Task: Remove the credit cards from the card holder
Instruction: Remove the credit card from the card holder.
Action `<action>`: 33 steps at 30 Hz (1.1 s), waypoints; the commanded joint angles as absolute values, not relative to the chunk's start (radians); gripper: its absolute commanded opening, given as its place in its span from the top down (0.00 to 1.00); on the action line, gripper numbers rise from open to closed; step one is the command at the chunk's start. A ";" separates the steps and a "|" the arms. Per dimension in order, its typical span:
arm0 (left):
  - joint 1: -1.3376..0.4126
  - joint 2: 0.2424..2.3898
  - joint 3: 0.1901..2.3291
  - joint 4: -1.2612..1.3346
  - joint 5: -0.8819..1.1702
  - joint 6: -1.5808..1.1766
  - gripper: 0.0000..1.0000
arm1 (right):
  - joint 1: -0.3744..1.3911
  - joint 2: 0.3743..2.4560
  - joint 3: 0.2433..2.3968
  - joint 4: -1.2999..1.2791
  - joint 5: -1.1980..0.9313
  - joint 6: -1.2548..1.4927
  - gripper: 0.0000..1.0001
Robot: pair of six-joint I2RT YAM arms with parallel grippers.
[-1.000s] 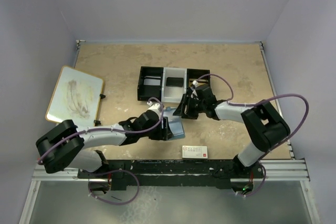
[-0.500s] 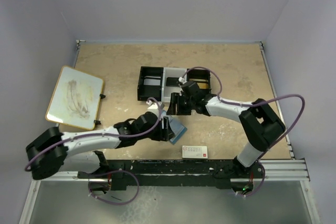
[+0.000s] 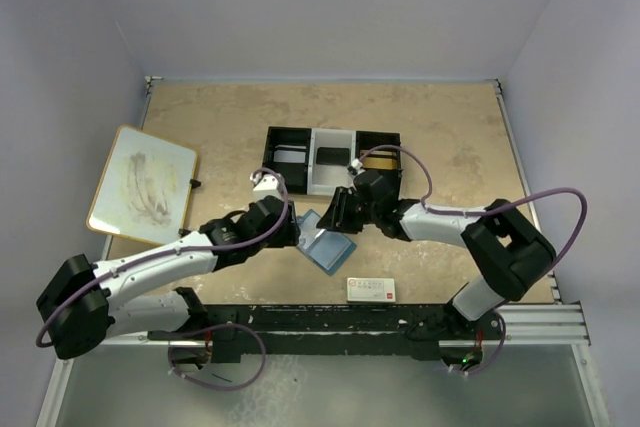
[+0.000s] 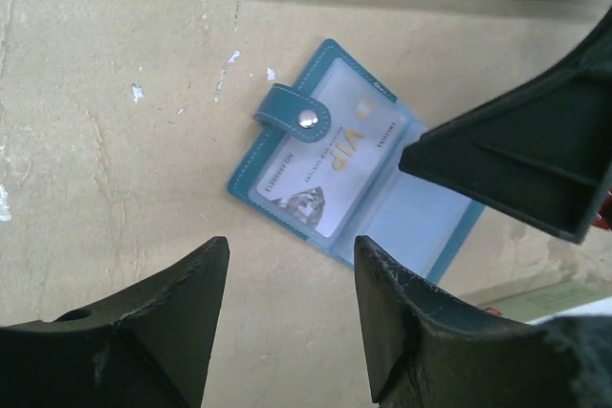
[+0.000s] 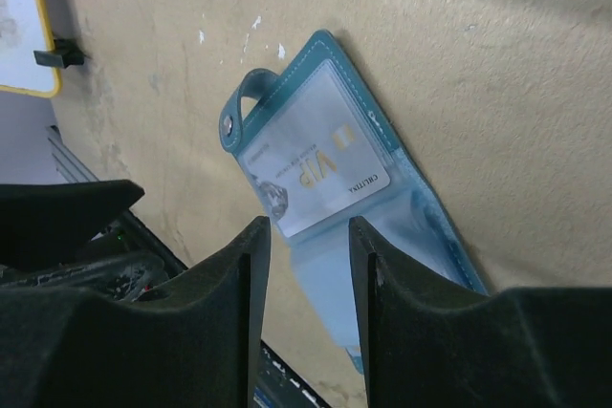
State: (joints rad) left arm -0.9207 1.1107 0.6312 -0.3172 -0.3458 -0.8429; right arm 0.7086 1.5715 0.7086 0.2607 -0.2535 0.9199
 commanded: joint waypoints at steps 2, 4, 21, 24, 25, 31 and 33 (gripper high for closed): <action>-0.891 1.172 0.700 -0.275 -0.323 -0.802 0.47 | 0.721 1.649 0.666 0.407 -0.332 1.009 0.59; -0.888 1.211 0.719 -0.262 -0.300 -0.787 0.47 | 0.721 1.691 0.641 0.452 -0.382 1.025 0.60; -0.879 1.554 0.924 -0.356 -0.323 -0.620 0.64 | 0.693 1.732 0.492 0.635 -0.282 1.234 0.69; -0.877 1.602 0.949 -0.363 -0.309 -0.612 0.67 | 0.692 1.739 0.484 0.652 -0.267 1.259 0.69; -0.877 1.616 0.951 -0.359 -0.297 -0.609 0.69 | 0.692 1.743 0.481 0.661 -0.265 1.265 0.69; -0.877 1.656 0.925 -0.365 -0.299 -0.628 0.78 | 0.682 1.766 0.469 0.714 -0.268 1.289 0.76; -0.877 1.652 0.910 -0.367 -0.302 -0.632 0.80 | 0.680 1.775 0.469 0.732 -0.273 1.292 0.78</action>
State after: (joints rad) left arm -0.8837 1.6440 0.9176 -0.3603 -0.2966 -0.6338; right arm 0.6865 1.7348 0.4911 0.7471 -0.3264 1.2858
